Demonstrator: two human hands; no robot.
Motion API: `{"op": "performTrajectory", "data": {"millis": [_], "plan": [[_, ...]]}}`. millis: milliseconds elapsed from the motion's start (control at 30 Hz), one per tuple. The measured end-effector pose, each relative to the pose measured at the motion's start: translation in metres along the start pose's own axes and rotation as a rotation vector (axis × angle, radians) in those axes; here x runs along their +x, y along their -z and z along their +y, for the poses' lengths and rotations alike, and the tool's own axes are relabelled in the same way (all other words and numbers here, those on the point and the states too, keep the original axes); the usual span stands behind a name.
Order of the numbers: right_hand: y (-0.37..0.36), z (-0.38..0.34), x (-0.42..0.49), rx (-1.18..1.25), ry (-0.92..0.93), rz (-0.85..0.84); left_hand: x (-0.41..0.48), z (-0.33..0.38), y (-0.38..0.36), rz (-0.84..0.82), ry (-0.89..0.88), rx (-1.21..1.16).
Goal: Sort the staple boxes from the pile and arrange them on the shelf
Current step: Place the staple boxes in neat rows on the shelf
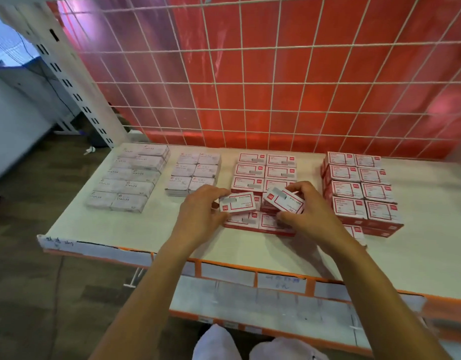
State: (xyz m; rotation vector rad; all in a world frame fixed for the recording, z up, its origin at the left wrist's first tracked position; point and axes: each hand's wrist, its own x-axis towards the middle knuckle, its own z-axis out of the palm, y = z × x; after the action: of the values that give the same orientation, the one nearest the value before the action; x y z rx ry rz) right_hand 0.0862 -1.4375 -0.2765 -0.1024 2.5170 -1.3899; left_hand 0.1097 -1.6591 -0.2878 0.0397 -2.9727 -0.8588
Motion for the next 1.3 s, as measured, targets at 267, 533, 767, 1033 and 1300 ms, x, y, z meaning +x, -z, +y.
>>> {"op": "performTrajectory", "data": {"millis": [267, 533, 767, 1033, 1300], "plan": [[-0.008, -0.002, 0.001, -0.017, -0.01, 0.245, 0.021, -0.013, 0.01, -0.115, -0.115, -0.027], [-0.015, -0.001, -0.001, 0.01, -0.099, 0.421, 0.026, -0.014, 0.012, -0.187, -0.141, -0.043], [-0.018, -0.001, -0.011, 0.018, -0.116, 0.477, 0.027, -0.013, 0.014, -0.208, -0.159, -0.06], [-0.022, 0.004, -0.023, 0.063, -0.093, 0.494, 0.025, -0.009, 0.012, -0.233, -0.172, -0.028], [-0.045, -0.004, -0.028, 0.07, -0.052, 0.612, 0.023, 0.006, 0.005, -0.225, -0.206, -0.054]]}}
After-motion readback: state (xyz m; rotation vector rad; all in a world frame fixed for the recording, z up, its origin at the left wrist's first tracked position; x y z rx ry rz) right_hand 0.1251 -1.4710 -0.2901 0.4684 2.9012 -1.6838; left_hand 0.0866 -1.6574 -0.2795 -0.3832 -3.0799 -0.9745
